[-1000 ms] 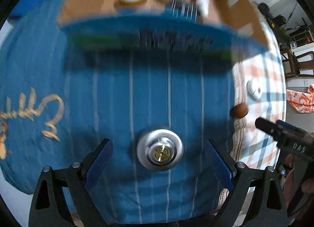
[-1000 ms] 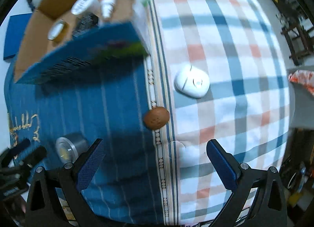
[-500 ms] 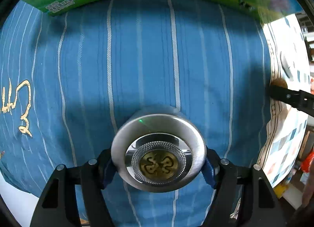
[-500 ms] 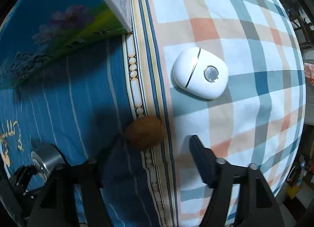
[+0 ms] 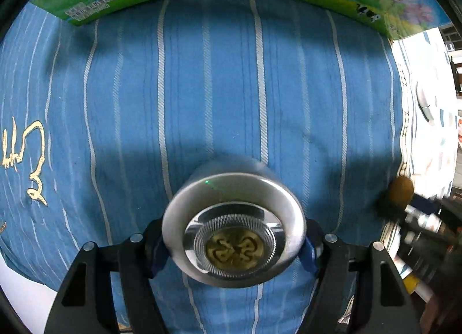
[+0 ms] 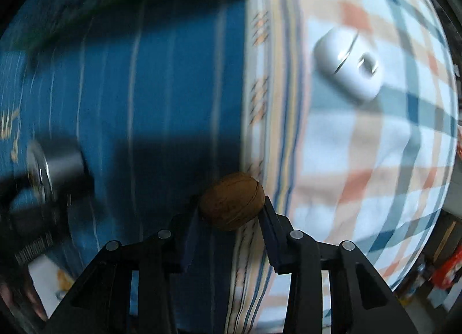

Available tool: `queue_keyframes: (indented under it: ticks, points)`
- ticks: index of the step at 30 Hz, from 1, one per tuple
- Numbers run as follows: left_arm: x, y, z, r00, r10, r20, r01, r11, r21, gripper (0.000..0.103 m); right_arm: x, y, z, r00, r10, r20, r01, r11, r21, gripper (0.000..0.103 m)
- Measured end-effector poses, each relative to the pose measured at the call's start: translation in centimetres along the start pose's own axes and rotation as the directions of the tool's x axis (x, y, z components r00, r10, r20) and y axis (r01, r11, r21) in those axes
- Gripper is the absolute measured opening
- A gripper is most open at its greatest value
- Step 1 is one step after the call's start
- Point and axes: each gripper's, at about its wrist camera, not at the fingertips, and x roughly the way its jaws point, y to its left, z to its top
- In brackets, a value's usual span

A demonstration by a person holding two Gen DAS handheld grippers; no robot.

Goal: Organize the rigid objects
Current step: 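Grasp the silver metal tin with left tool while right tool grasps the walnut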

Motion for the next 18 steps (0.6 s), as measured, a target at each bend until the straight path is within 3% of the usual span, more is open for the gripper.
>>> queue_keyframes:
  ticks: [4, 11, 18]
  points:
    - [0.3, 0.2, 0.5, 1.0, -0.008, -0.012, 0.008, 1.0, -0.011, 0.071, 0.5, 0.4, -0.7, 0.999, -0.013, 0.036, 0.013, 1.0, 0.009, 0.043]
    - [0.5, -0.4, 0.9, 1.0, 0.009, -0.01, -0.009, 1.0, -0.001, 0.073, 0.4, -1.1, -0.8, 0.998, 0.053, 0.046, -0.056, 0.997, 0.06, 0.044]
    - [0.7, -1.4, 0.4, 1.0, 0.022, 0.014, -0.022, 1.0, 0.007, 0.069, -0.3, -1.1, -0.3, 0.999, -0.002, 0.052, 0.0, 0.999, 0.046, 0.044]
